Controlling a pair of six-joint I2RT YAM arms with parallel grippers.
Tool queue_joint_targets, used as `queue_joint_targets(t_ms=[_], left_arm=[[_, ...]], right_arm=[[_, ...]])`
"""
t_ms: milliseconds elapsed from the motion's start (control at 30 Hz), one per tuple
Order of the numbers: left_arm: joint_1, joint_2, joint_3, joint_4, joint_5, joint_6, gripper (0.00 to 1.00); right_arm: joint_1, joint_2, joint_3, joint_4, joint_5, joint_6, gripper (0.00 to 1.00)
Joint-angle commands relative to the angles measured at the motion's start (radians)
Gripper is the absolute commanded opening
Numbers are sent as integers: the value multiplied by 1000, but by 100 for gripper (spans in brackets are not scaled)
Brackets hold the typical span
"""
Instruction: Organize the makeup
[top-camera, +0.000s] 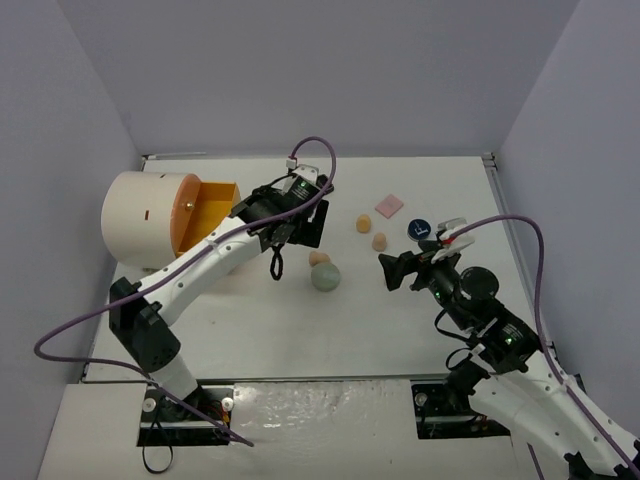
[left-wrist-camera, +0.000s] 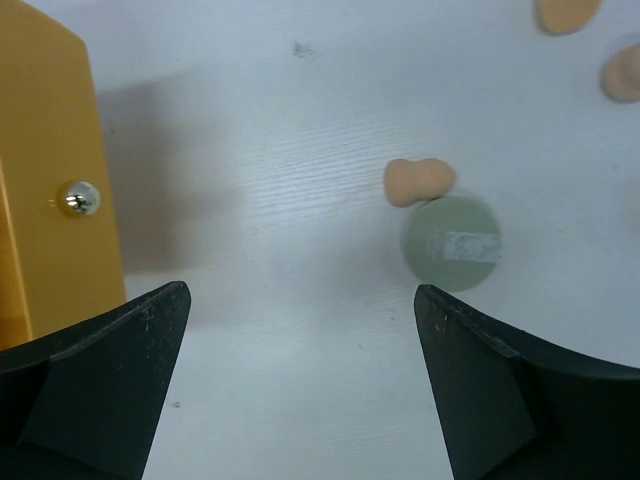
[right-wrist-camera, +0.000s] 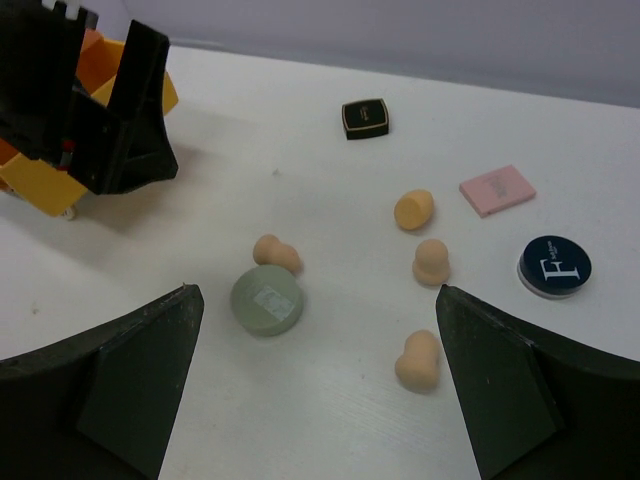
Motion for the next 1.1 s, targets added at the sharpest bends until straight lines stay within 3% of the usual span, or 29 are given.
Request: queue_joint_targets(t_ms=[0,433,1067], left_arm=[[-26,-40,-59,138,161,-102,95],[-79,161,-118,300,250,-171,97],[-76,305,-109,319,253,-176,97]], right_arm=[[-7,-60,73,-28,65,7,100],[-4,-126,67,-105,74,16,100],[1,-133,55,-105,83,21,100]])
